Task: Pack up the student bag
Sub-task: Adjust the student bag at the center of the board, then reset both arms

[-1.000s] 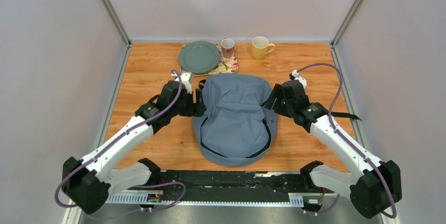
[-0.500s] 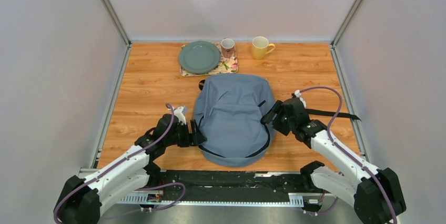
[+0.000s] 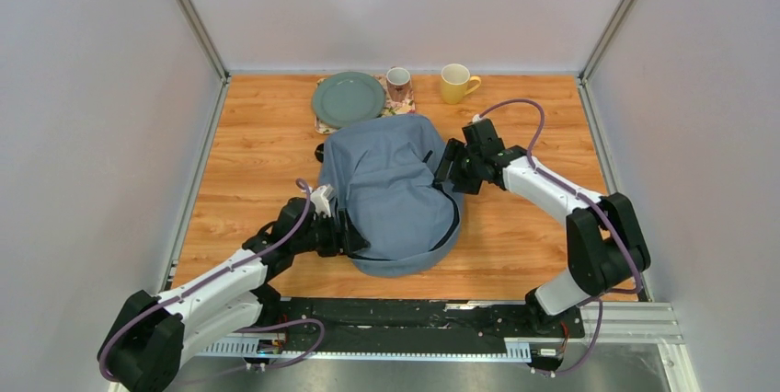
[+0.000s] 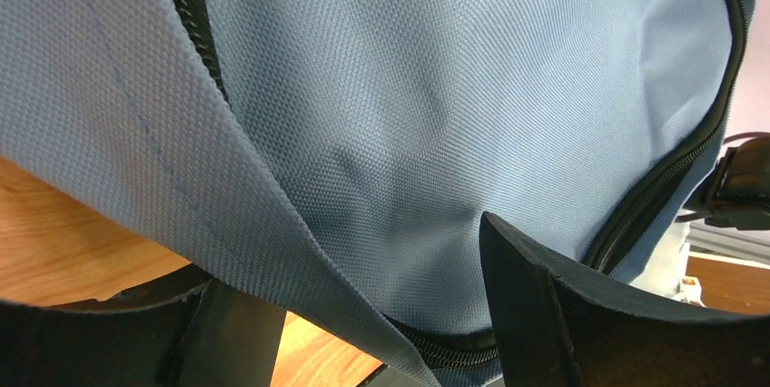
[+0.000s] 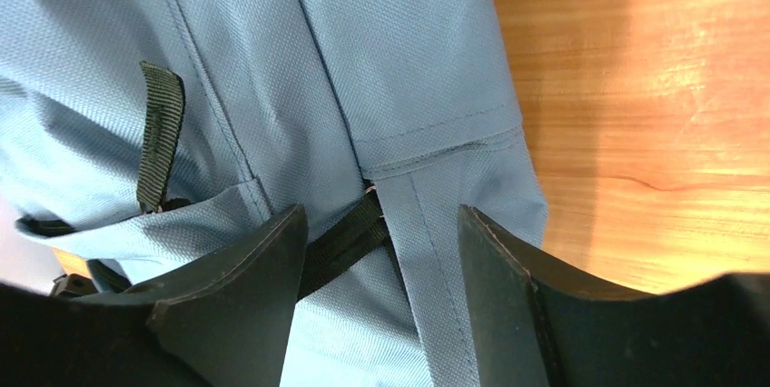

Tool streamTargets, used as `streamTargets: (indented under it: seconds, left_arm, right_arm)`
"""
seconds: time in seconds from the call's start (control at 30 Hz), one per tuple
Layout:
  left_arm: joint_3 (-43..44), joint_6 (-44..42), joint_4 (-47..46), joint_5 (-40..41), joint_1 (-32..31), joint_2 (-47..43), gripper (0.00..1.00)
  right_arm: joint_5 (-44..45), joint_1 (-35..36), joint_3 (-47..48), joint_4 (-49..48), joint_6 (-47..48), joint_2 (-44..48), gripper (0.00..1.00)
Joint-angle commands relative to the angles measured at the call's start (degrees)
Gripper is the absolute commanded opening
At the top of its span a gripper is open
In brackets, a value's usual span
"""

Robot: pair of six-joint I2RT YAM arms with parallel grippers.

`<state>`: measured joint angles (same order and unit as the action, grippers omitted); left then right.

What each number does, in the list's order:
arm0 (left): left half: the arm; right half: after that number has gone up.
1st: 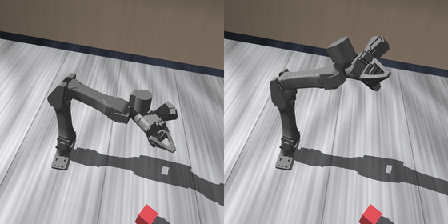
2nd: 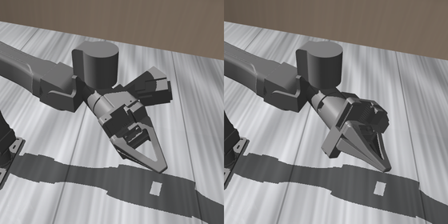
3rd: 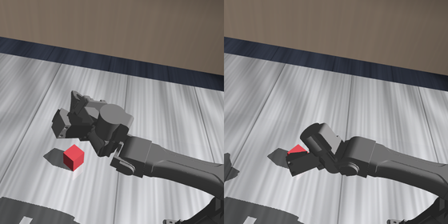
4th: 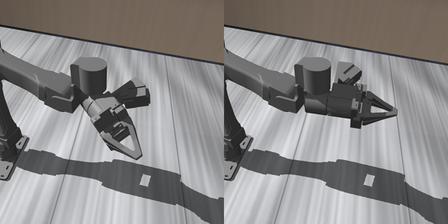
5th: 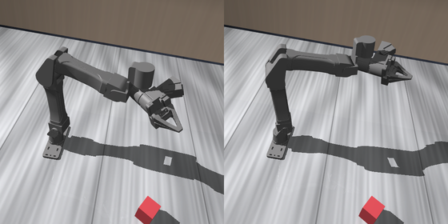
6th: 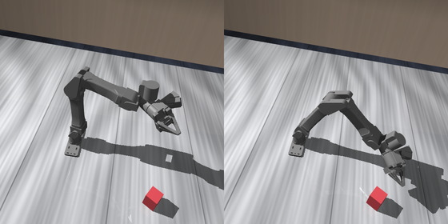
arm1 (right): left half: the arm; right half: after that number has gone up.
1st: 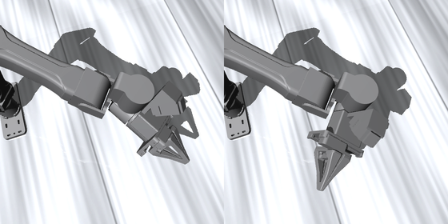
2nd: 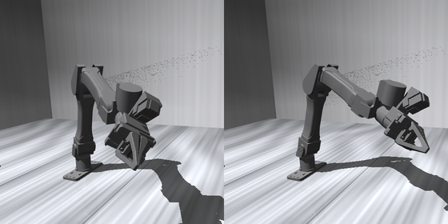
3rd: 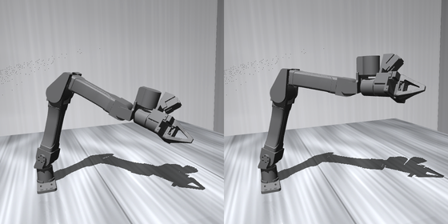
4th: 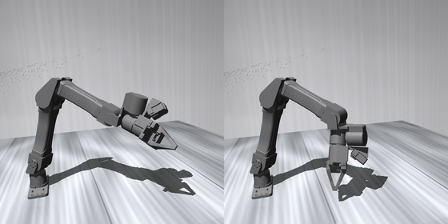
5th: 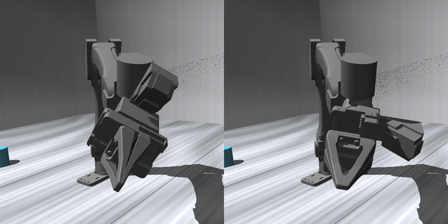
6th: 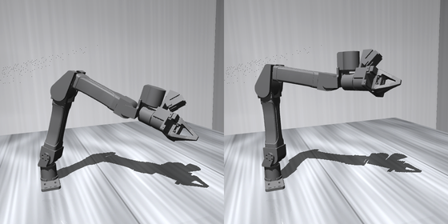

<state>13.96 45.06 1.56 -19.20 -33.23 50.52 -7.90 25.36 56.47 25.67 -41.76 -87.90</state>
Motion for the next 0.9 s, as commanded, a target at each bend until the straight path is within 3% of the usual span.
streamTargets:
  seconds: [0.0,0.23,0.33,0.37,0.43,0.5,0.63,0.87]
  left_arm:
    - [3.9,-2.2,1.0,1.8,-0.2,0.3,0.80]
    - [8.8,-5.0,9.8,8.3,-0.2,-0.6,0.80]
    - [11.3,-3.9,17.5,16.3,-0.2,-2.6,0.80]
    - [12.0,-1.4,20.0,23.3,-0.2,-3.4,0.80]
    - [12.7,-0.5,23.4,29.1,-0.2,-6.3,0.80]
    - [12.5,-0.8,24.0,31.1,-0.2,-8.7,0.80]
    - [13.2,-1.1,26.4,36.1,-0.3,-13.8,0.81]
    - [17.5,-1.9,34.5,41.6,-0.2,-12.7,0.82]
  right_arm:
    - [-2.1,0.7,4.1,-0.9,0.7,1.9,0.65]
    - [6.7,0.7,-2.6,0.9,0.1,11.2,0.66]
    - [14.9,0.6,-4.3,3.7,0.8,16.6,0.67]
    - [19.5,0.4,-4.3,4.6,0.5,17.8,0.68]
    - [24.3,0.4,-4.7,6.2,0.4,20.9,0.70]
    - [26.3,0.3,-4.8,6.6,0.4,23.4,0.71]
    - [26.1,0.2,-4.4,5.4,0.2,25.6,0.72]
    - [22.8,0.6,-3.4,3.7,-2.4,24.9,0.76]
